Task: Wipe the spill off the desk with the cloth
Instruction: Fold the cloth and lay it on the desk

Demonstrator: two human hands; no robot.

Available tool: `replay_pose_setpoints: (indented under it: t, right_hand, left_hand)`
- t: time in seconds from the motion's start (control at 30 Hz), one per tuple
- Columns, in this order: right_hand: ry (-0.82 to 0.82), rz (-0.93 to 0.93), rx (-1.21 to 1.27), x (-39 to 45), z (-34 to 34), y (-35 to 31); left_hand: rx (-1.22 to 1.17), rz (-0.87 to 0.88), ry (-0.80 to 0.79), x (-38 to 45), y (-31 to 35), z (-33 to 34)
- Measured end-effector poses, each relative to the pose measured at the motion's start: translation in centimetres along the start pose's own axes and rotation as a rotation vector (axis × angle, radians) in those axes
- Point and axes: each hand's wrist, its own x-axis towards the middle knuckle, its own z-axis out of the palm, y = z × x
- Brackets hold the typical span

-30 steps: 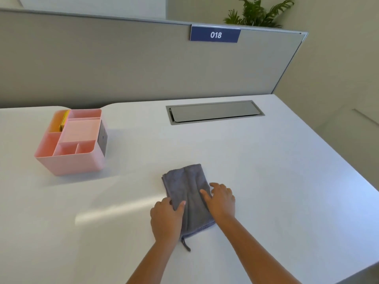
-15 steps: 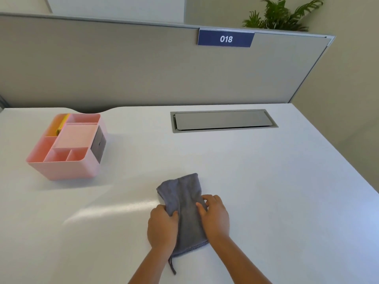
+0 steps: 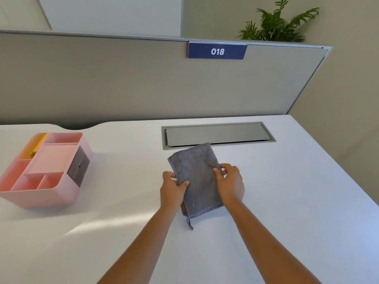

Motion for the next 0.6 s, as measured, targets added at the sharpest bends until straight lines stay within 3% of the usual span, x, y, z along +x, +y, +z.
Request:
replay_pose_setpoints:
  t: [0.1,0.17,0.27,0.37,0.5,0.6]
  right_hand:
    - [0.02,0.01,0.005,2.3,0.2,0.0]
    - [0.028,-0.007,-0.088,3.2,0.6,0.2]
    - [-0.094,-0.143,-0.443,3.0,2.1,1.2]
    - [-0.314,-0.203,-0.631,1.4,4.0,2.7]
    - [-0.341,-0.193,-0.638,1.4,4.3,3.3]
    - [-0.304,-0.177,-0.548,0.8,3.8,2.9]
  left_hand:
    - [-0.024,0.022,-0.032,1.8,0.5,1.6]
    - [0.082,0.153,-0.01,2.3,0.4,2.3]
    - [0.588,0.417,-0.122,2.1,-1.5,3.0]
    - [0.967,0.436,-0.292,2.0,-4.2,3.4]
    - [0.909,0.438,-0.32,1.9,-5.0,3.1]
    - [0.655,0.509,-0.232,0.8,-5.0,0.3]
